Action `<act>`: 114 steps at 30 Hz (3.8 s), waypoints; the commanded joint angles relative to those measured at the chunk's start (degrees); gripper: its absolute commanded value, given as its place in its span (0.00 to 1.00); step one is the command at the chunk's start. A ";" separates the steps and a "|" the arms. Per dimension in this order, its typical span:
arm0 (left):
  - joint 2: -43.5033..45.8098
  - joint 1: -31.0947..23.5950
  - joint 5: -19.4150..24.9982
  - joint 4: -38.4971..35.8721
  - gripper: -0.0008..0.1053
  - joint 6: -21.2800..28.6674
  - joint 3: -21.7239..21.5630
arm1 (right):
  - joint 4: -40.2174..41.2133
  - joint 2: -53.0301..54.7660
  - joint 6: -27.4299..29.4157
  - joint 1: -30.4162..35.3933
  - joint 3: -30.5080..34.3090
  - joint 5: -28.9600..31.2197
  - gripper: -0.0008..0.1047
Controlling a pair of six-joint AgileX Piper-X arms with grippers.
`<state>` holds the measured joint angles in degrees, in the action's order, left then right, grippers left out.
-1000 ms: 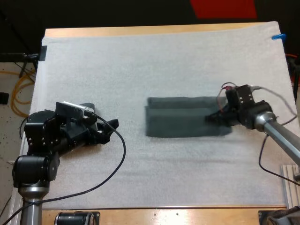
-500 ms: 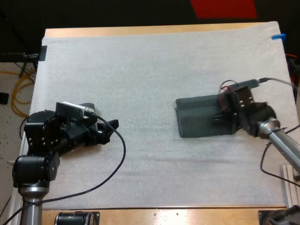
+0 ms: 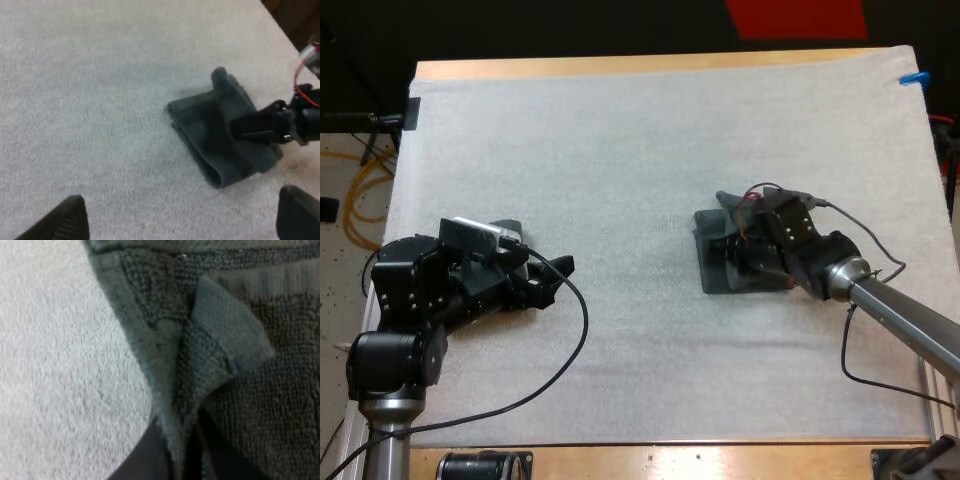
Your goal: Pick towel from pile fold and stack
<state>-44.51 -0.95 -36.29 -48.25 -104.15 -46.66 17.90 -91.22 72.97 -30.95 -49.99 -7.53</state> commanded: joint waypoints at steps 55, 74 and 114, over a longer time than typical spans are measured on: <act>-61.69 29.91 4.23 31.84 0.70 -36.22 -13.50 | 37.23 55.09 11.69 0.01 -0.01 2.64 0.91; -68.89 36.42 0.84 18.78 0.47 -36.18 -26.73 | 37.21 55.39 11.69 0.01 -0.01 2.68 0.91; -48.09 -4.57 29.76 -33.19 0.01 16.20 -33.18 | 34.15 51.72 11.69 0.01 -0.01 2.54 0.91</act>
<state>-92.58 -5.40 -7.17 -81.53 -88.36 -79.82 52.54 -39.66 84.64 -30.95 -49.72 -4.92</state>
